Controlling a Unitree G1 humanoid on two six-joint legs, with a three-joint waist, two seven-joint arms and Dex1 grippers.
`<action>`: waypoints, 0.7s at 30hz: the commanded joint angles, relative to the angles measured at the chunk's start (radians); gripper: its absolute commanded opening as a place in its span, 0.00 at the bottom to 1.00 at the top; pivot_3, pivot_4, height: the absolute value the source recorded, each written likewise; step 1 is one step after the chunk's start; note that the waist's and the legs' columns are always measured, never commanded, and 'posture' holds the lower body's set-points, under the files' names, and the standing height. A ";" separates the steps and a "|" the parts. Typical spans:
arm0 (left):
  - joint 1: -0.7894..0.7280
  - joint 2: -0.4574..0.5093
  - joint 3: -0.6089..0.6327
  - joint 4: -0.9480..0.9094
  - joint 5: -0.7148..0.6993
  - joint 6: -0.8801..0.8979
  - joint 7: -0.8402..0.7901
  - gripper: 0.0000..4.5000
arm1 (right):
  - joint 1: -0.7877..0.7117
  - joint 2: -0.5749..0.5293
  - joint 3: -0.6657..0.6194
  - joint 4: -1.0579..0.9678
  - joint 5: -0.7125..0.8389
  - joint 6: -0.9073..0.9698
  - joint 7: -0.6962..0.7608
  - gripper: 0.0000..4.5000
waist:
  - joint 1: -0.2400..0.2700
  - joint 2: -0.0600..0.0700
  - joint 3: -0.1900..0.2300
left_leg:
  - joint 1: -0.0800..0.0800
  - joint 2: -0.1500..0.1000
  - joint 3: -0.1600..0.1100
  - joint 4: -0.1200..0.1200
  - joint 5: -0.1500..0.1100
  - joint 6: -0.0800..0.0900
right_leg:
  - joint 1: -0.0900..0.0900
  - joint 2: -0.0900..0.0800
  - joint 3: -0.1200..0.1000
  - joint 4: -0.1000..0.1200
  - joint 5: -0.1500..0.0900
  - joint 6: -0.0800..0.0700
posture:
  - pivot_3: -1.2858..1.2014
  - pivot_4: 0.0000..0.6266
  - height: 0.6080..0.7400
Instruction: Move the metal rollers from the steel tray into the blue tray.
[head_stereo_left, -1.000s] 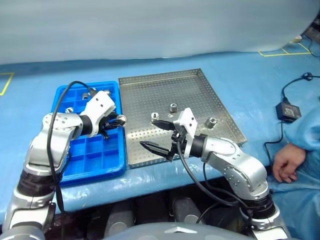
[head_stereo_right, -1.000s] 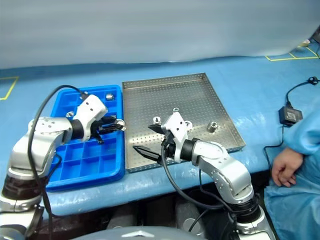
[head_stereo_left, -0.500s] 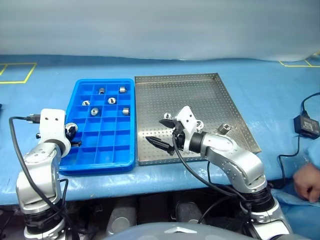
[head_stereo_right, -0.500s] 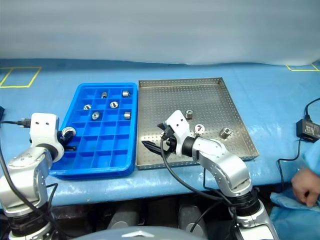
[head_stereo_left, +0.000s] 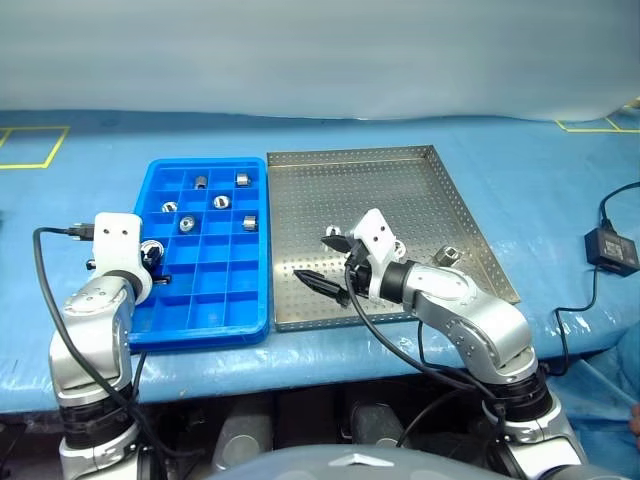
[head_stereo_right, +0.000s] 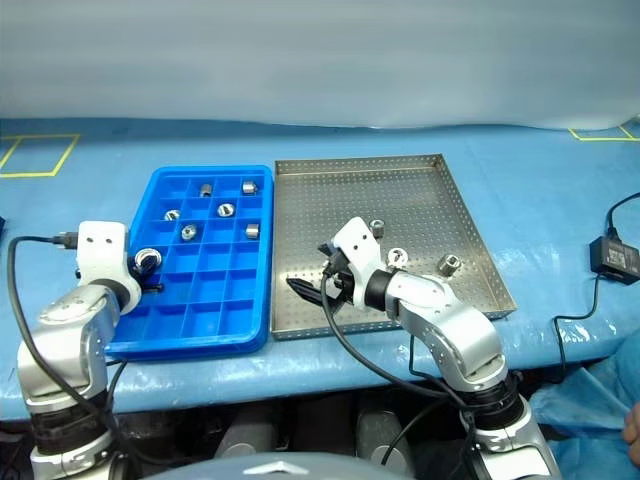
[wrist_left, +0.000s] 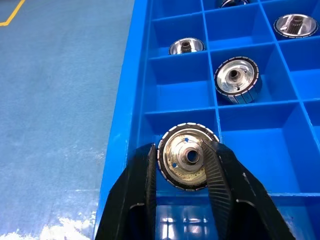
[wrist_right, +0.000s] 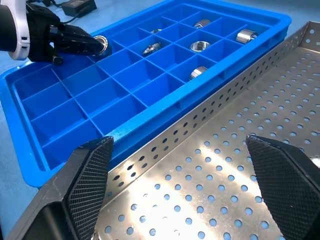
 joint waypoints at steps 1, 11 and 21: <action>-0.011 0.012 -0.008 -0.021 -0.012 -0.047 0.010 0.58 | -0.004 -0.005 -0.015 -0.052 0.005 0.003 -0.010 1.00 | 0.000 0.000 0.000 | 0.000 0.000 0.000 0.000 0.000 0.000 | 0.000 0.000 0.000 0.000 0.000 0.000 | 0.53 0.24 1.00; -0.140 -0.066 -0.137 -0.067 -0.315 -0.207 -0.228 0.65 | 0.006 -0.061 -0.008 -0.044 -0.083 0.014 -0.086 1.00 | 0.000 -0.001 0.000 | -0.001 0.000 0.001 0.002 0.000 0.001 | 0.001 -0.002 0.000 -0.001 0.000 0.000 | 0.51 0.24 1.00; -0.441 0.031 -0.584 0.481 -0.216 -0.427 -0.457 0.65 | 0.100 -0.105 0.020 -0.118 -0.156 0.014 -0.119 1.00 | -0.058 0.000 0.000 | -0.001 -0.004 0.002 0.001 -0.001 0.002 | -0.001 0.001 0.002 -0.001 -0.001 0.002 | 0.45 0.24 1.00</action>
